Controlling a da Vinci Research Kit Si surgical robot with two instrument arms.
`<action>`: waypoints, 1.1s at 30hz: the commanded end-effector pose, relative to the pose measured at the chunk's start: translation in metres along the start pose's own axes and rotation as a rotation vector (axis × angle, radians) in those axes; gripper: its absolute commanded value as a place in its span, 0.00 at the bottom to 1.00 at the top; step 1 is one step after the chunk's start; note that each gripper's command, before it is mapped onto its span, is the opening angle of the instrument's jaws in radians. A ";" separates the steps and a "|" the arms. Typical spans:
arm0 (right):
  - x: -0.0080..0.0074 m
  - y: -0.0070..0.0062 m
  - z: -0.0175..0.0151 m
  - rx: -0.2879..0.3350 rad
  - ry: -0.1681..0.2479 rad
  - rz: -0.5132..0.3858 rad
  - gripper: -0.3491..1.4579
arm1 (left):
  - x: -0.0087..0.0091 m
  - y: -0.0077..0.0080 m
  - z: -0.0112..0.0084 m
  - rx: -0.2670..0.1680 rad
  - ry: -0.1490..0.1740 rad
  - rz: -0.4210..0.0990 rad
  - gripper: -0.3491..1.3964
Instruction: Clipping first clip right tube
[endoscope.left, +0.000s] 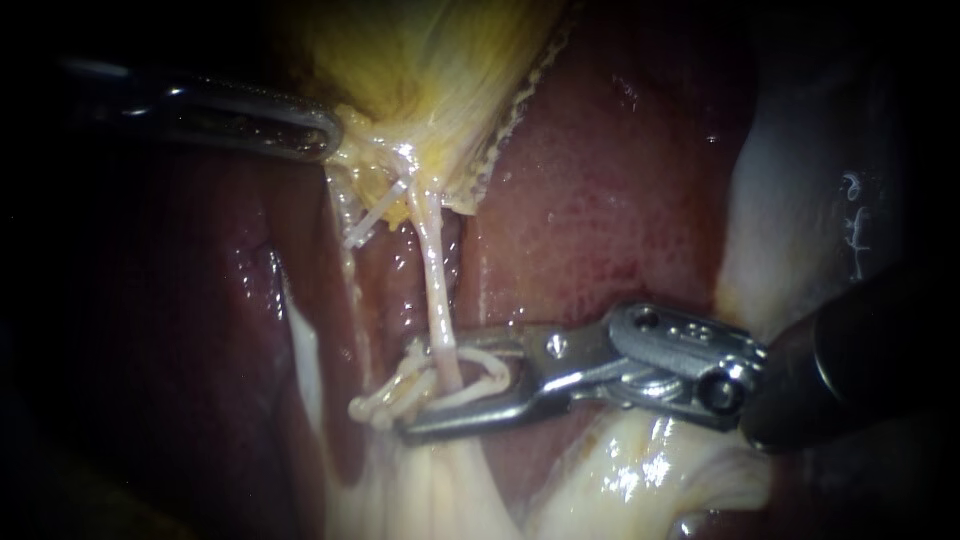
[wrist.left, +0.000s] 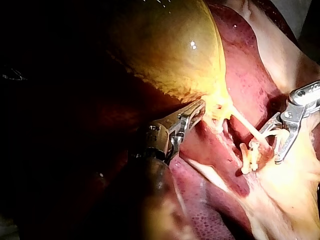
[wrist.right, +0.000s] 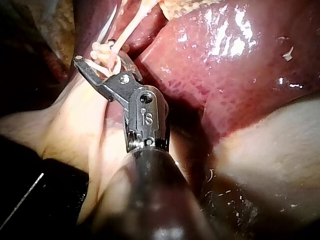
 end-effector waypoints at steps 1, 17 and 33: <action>-0.0001 -0.0001 0.0001 0.000 -0.001 0.002 0.45 | 0.0000 0.0000 0.0000 0.000 0.000 0.000 0.00; -0.0003 0.0008 0.0003 -0.001 -0.002 0.013 0.35 | 0.0000 0.0000 0.0001 0.000 0.000 0.000 0.00; -0.0002 0.0012 0.0002 0.025 -0.021 0.053 0.12 | 0.0002 0.0001 0.0001 0.000 0.000 -0.005 0.00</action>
